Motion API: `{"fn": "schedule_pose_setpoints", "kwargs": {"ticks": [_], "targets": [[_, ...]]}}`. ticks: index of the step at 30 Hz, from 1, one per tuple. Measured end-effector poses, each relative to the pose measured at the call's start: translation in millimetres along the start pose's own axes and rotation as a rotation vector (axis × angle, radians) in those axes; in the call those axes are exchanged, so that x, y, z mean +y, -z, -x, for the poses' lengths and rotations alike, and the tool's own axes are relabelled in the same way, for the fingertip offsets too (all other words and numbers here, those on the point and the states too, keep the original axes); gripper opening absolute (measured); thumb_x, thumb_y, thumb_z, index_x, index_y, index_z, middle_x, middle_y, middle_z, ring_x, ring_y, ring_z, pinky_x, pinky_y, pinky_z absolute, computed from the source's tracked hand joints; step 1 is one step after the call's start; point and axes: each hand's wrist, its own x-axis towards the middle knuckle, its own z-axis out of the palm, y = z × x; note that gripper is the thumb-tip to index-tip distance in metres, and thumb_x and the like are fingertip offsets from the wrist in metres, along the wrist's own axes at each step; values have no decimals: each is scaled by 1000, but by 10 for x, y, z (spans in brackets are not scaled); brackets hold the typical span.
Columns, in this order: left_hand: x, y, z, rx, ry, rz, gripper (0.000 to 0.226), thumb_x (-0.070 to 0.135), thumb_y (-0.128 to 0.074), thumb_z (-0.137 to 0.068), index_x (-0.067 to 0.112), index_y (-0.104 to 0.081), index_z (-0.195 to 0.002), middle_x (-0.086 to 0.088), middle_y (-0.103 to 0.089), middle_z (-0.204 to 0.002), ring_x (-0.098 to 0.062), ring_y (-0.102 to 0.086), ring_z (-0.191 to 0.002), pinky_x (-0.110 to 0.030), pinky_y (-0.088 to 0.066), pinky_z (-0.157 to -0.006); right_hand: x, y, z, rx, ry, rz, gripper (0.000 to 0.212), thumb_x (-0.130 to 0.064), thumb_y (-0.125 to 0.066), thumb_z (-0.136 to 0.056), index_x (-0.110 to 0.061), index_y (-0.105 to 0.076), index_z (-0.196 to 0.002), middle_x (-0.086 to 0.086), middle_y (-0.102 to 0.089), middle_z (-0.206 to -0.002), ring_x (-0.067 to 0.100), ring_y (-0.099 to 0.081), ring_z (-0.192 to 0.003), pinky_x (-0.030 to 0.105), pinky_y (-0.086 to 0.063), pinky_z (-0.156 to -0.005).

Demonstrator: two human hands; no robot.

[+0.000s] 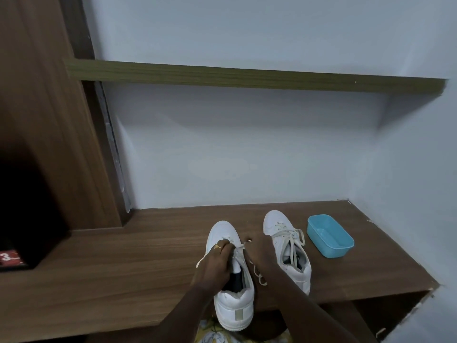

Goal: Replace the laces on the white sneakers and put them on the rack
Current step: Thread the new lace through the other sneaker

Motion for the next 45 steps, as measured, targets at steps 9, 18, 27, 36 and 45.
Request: {"fn": "schedule_pose_setpoints", "kwargs": {"ticks": [9, 18, 27, 36, 45], "targets": [[-123, -126, -24, 83, 82, -9, 30, 4, -50, -77, 7, -65, -103, -6, -61, -106, -29, -62, -92, -39, -55, -67, -45, -168, -34, -62, 96, -18, 26, -8, -49, -88, -8, -72, -98, 10, -69, -107, 25, -61, -103, 28, -44, -86], [-61, -68, 15, 149, 40, -129, 8, 15, -64, -68, 16, -65, -76, 3, -59, -68, -15, -60, -53, -22, -43, -42, 122, 8, -41, 45, 62, 149, 22, -4, -44, -86, -8, -65, -81, 9, -66, -86, 26, -62, -89, 29, -44, -69], [40, -61, 65, 112, 238, -94, 24, 13, -56, -90, 11, -60, -113, -8, -60, -104, -24, -61, -88, -28, -45, -63, 305, 359, -33, 380, -243, 264, 27, -23, -43, -95, -10, -66, -104, 6, -68, -104, 21, -60, -102, 27, -48, -82], [45, -66, 88, 144, 193, -69, 20, 5, -75, -70, 10, -68, -88, -9, -65, -79, -24, -62, -63, -28, -44, -45, 84, -17, -40, 62, 175, 52, 29, -3, -49, -83, -12, -75, -92, 8, -72, -94, 26, -64, -92, 27, -46, -74], [37, -53, 74, 231, 98, -134, 43, 8, -94, -35, 15, -69, -70, 2, -59, -59, -11, -56, -44, -16, -36, -34, 14, -96, -42, 19, 233, 132, 23, -4, -51, -83, -15, -70, -88, 5, -69, -93, 25, -62, -94, 29, -45, -75]]}}
